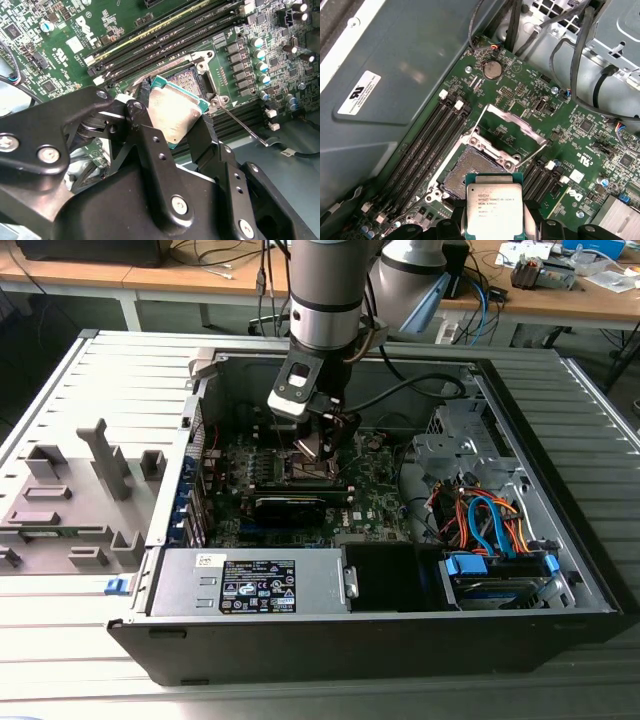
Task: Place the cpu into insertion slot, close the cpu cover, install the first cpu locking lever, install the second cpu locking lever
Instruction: 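Place the cpu into insertion slot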
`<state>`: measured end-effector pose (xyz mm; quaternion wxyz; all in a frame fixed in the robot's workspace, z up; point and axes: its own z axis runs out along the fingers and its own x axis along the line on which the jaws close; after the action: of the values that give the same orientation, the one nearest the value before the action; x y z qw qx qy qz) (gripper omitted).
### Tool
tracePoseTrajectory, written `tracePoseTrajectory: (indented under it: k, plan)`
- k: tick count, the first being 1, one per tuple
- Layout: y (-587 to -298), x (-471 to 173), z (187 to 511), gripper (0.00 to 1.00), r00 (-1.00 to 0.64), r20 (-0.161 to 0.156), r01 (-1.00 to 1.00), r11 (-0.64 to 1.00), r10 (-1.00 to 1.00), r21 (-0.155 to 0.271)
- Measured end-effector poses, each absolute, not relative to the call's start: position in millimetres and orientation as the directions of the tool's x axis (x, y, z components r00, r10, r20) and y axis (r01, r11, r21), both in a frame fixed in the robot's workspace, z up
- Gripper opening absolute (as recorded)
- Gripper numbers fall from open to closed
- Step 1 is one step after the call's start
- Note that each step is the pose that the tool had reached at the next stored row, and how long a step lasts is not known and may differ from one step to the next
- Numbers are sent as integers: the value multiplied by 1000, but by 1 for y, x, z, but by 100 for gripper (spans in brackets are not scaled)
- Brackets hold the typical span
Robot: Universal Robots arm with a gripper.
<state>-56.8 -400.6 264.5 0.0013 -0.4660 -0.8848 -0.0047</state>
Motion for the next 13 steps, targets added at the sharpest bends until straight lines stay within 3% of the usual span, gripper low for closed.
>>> tracePoseTrajectory:
  k: [13]
  plan:
    - [-401,-57,264,54,-546,6,838,546,838,7]
